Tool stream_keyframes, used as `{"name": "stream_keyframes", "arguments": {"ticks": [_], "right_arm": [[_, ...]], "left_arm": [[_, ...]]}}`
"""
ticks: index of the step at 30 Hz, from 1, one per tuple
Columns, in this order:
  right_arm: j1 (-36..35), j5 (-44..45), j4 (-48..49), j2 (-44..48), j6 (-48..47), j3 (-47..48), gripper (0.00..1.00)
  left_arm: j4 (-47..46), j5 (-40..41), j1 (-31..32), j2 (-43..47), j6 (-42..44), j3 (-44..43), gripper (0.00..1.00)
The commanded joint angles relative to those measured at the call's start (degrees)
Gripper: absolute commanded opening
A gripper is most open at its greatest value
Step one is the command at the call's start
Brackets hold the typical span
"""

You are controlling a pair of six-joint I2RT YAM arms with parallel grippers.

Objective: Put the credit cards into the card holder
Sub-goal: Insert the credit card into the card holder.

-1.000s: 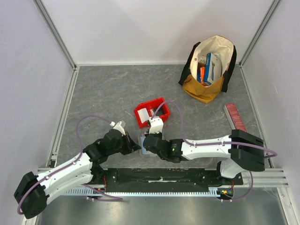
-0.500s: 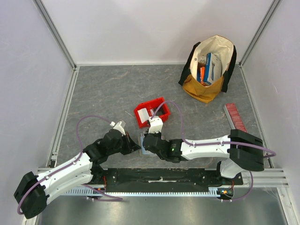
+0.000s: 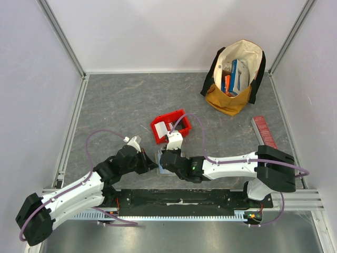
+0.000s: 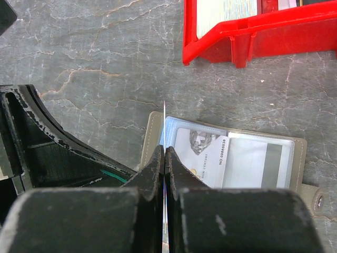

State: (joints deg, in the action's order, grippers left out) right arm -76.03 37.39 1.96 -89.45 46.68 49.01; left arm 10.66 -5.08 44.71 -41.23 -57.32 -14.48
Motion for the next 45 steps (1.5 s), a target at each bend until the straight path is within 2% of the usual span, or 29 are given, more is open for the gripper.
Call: {"name": "stream_keyframes", "arguments": {"ticks": [1, 13, 33, 45], "right_arm": [[-0.1, 2.5, 0.5, 0.2, 1.0, 2.8, 0.00], [-0.1, 2.1, -1.3, -2.0, 1.9, 2.9, 0.00], [-0.1, 9.9, -8.5, 4.8, 1.6, 0.7, 0.00], [-0.1, 7.1, -6.7, 4.0, 0.9, 1.3, 0.00]], "left_arm": [[-0.9, -0.4, -0.2, 0.3, -1.5, -2.3, 0.02], [-0.6, 0.1, -0.1, 0.4, -1.4, -2.6, 0.02], [-0.1, 0.3, -0.1, 0.4, -1.1, -2.4, 0.02], [0.2, 0.5, -0.2, 0.9, -1.0, -2.3, 0.02]]}}
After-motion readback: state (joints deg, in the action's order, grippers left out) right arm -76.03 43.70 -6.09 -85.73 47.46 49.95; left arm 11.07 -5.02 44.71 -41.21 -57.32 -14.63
